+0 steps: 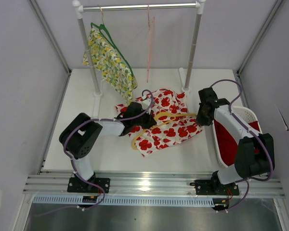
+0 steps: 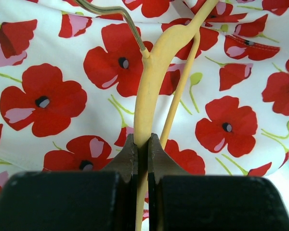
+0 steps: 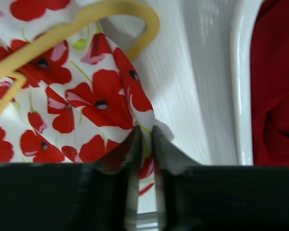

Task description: Place the skirt on the hanger

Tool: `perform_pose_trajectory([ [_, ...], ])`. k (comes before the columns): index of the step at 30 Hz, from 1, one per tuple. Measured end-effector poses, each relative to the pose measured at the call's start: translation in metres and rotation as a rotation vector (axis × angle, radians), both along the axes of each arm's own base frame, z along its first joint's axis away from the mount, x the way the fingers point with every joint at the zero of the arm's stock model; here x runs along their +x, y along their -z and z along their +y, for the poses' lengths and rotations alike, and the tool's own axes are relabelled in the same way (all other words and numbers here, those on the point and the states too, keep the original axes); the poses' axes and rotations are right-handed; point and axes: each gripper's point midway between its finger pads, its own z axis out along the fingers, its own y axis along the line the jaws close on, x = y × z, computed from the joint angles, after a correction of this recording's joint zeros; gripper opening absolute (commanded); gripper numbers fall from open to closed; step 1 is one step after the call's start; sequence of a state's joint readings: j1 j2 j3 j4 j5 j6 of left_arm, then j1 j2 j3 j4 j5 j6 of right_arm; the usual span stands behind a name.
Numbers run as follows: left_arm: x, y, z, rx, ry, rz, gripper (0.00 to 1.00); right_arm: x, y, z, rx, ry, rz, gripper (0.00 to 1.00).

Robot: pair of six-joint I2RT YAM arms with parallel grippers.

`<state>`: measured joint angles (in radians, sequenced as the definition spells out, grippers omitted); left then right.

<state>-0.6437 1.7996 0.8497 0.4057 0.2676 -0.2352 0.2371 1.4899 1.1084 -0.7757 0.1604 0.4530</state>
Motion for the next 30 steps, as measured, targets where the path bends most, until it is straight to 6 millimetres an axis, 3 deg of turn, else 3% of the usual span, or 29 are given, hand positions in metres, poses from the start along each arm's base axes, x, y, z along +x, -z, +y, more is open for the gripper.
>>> perform_pose_trajectory([
  [1, 0.0, 0.0, 0.0, 0.0, 0.0, 0.0, 0.0, -0.002, 0.0, -0.002, -0.009, 0.002, -0.002, 0.43],
  [4, 0.0, -0.003, 0.001, -0.002, 0.0, -0.002, 0.0, -0.004, -0.001, -0.007, -0.025, 0.008, -0.016, 0.72],
  [6, 0.0, -0.004, 0.001, -0.002, 0.0, -0.003, 0.0, -0.005, -0.005, -0.006, -0.028, 0.008, -0.034, 0.86],
  [7, 0.0, -0.005, 0.001, -0.003, 0.0, -0.003, 0.0, -0.006, -0.008, -0.005, -0.029, 0.009, -0.049, 0.87],
  [11, -0.004, -0.01, 0.004, -0.012, -0.003, -0.016, 0.0, -0.005, -0.023, 0.012, -0.014, -0.031, -0.121, 0.83],
  [13, -0.01, -0.015, 0.009, -0.022, -0.001, -0.027, 0.0, -0.003, -0.023, 0.022, 0.001, -0.057, -0.145, 0.69],
  [14, -0.012, -0.017, 0.01, -0.03, 0.001, -0.035, 0.0, -0.002, -0.021, 0.026, 0.012, -0.062, -0.149, 0.67],
  [17, -0.02, -0.024, 0.015, -0.049, 0.002, -0.06, 0.0, -0.004, -0.012, 0.04, 0.024, -0.094, -0.146, 0.66],
  [19, -0.025, -0.027, 0.02, -0.058, -0.002, -0.075, 0.0, -0.003, -0.004, 0.049, 0.026, -0.115, -0.141, 0.59],
  [24, -0.028, -0.029, 0.024, -0.057, -0.007, -0.082, 0.0, -0.011, 0.021, 0.069, 0.051, -0.165, -0.114, 0.63],
  [29, -0.033, -0.032, 0.027, -0.071, -0.009, -0.087, 0.0, -0.022, 0.048, 0.083, 0.068, -0.202, -0.073, 0.38],
  [30, -0.035, -0.033, 0.029, -0.074, -0.013, -0.087, 0.0, -0.023, 0.056, 0.083, 0.071, -0.198, -0.059, 0.29],
])
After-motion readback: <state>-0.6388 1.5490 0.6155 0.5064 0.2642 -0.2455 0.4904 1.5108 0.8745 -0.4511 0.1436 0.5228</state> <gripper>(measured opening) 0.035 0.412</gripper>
